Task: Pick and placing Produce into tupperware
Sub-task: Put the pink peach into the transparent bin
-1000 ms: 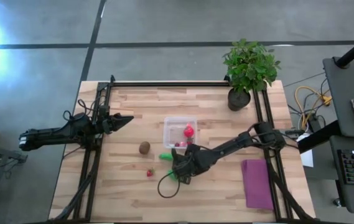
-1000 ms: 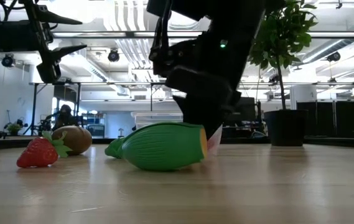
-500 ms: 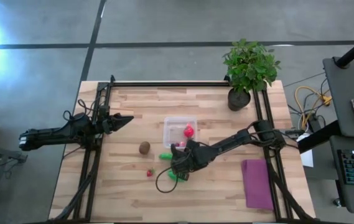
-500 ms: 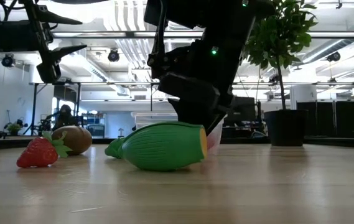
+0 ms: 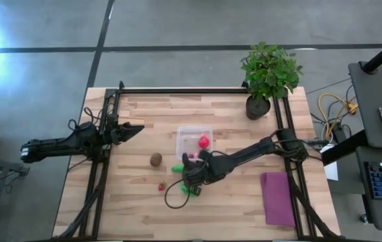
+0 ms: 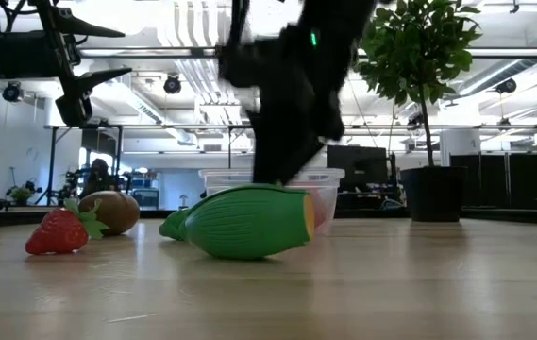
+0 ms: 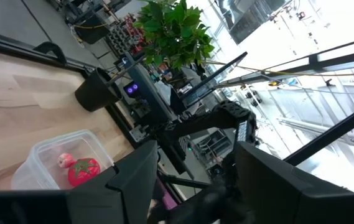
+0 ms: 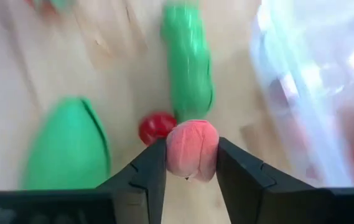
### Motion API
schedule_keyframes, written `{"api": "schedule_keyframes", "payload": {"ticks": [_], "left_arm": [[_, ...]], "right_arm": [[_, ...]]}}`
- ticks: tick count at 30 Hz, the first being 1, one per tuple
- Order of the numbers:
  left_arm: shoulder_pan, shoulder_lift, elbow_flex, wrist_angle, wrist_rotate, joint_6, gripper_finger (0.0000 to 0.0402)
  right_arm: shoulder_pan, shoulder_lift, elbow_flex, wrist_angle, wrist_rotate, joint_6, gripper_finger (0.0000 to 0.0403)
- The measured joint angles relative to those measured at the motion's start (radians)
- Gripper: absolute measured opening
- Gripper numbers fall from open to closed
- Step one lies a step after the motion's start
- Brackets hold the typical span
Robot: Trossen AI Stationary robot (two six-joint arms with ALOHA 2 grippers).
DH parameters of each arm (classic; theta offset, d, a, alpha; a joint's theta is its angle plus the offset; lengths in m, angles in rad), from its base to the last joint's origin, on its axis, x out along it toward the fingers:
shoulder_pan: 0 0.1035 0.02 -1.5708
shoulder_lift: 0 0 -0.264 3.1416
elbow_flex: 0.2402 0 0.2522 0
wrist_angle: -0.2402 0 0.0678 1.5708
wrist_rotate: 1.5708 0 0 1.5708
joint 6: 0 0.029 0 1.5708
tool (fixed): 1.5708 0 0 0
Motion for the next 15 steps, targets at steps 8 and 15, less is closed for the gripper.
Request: {"api": "schedule_keyframes", "payload": {"ticks": [8,15], "left_arm": [[0.000,0.000,0.000,0.000,0.000,0.000,0.0201],[0.000,-0.002,0.000,-0.001,0.000,0.000,0.0201]], "right_arm": [[-0.027,-0.126,0.077,-0.042,0.207,0.014,0.0126],[-0.236,-0.103,0.070,-0.059,0.063,-0.063,0.0151]]}}
